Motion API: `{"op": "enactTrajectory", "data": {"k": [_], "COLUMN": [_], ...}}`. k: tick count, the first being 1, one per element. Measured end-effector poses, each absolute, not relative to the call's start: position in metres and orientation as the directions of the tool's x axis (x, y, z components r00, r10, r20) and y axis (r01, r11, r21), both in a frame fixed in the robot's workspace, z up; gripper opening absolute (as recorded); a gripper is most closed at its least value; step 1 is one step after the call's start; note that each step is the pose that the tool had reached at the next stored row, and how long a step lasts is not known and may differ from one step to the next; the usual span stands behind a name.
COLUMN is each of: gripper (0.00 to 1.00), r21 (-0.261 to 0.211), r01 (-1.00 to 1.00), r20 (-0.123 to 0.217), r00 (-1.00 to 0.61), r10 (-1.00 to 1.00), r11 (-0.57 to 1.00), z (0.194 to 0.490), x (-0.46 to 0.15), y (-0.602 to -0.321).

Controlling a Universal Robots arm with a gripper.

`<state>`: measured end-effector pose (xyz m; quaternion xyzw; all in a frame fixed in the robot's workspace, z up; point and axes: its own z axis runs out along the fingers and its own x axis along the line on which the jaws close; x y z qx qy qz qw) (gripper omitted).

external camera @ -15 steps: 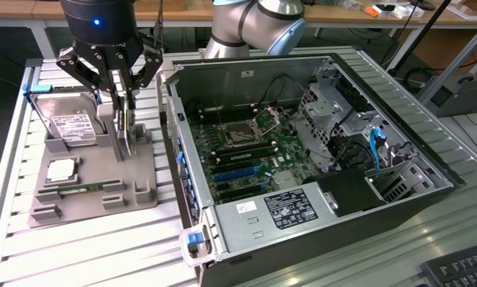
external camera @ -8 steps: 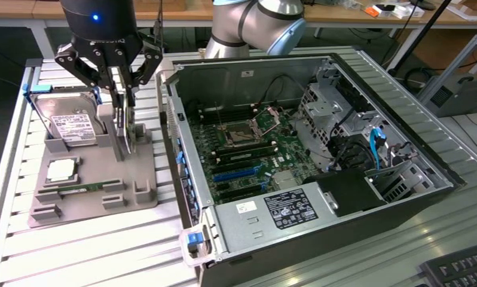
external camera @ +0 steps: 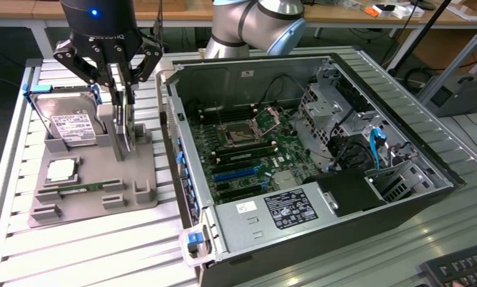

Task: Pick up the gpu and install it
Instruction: 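Pick up the gpu and move the gpu toward the slot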

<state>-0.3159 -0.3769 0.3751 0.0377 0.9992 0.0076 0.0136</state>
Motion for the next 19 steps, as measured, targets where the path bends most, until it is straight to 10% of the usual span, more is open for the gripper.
{"op": "enactTrajectory", "data": {"k": [19], "gripper": [0.27], "r21": [0.016], "r01": [0.075], "r20": [-0.027], "r00": [-0.997], "r10": [0.076], "r11": [0.997], "z": [0.387], "x": [-0.316], "y": [-0.377]}}
